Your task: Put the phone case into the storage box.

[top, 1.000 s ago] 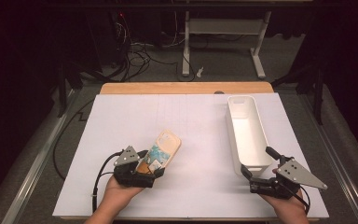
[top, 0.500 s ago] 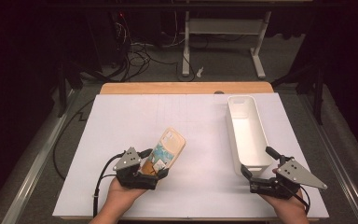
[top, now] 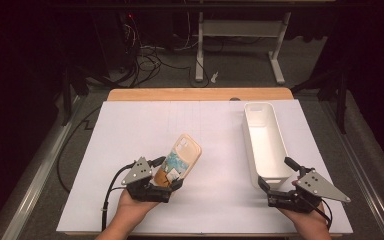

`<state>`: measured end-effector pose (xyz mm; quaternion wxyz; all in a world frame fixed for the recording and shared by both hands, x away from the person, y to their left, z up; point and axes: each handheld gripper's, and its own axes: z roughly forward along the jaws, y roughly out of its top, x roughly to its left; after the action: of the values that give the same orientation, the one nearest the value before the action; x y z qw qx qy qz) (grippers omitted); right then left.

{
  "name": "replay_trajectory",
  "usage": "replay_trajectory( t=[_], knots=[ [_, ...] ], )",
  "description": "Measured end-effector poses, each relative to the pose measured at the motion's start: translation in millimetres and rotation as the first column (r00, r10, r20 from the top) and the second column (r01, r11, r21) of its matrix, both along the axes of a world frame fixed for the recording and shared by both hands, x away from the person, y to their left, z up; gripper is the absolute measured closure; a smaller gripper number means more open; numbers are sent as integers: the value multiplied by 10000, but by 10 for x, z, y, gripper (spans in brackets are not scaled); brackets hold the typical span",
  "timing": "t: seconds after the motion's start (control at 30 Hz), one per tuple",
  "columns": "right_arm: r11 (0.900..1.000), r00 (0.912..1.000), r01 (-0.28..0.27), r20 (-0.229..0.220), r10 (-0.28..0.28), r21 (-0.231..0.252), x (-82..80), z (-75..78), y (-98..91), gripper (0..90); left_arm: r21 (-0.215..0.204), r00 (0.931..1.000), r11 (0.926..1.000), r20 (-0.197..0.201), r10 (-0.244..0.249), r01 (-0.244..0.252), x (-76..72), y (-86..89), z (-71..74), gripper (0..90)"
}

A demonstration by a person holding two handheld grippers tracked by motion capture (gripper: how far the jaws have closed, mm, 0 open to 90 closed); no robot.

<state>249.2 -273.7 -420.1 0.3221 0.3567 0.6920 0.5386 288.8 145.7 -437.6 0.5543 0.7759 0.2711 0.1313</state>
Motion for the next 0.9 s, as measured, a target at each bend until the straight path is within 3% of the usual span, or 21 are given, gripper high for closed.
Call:
replay_trajectory(
  t=[0.17,0.4,0.53,0.63,0.73,0.9],
  knots=[
    [10000,10000,28,-45,-28,45,1,-2,-5,8,179,9997,9996,45,-236,235,63,-48,76,104],
    [10000,10000,51,-29,-51,33,2,-2,-15,8,-6,9981,9985,257,-555,556,141,-213,168,105],
    [10000,10000,48,-17,-48,36,-1,0,-21,8,-129,9941,9944,274,-1050,1054,128,-288,150,106],
    [10000,10000,20,-27,-20,-9,4,-4,-18,8,36,9913,9918,316,-1275,1275,98,-318,134,107],
    [10000,10000,19,-34,-19,21,12,-2,-15,8,-124,9887,9888,208,-1486,1488,70,-330,116,108],
    [10000,10000,3,-46,-3,33,33,25,-17,8,-30,9834,9835,107,-1810,1810,48,-346,98,108]
  ],
)
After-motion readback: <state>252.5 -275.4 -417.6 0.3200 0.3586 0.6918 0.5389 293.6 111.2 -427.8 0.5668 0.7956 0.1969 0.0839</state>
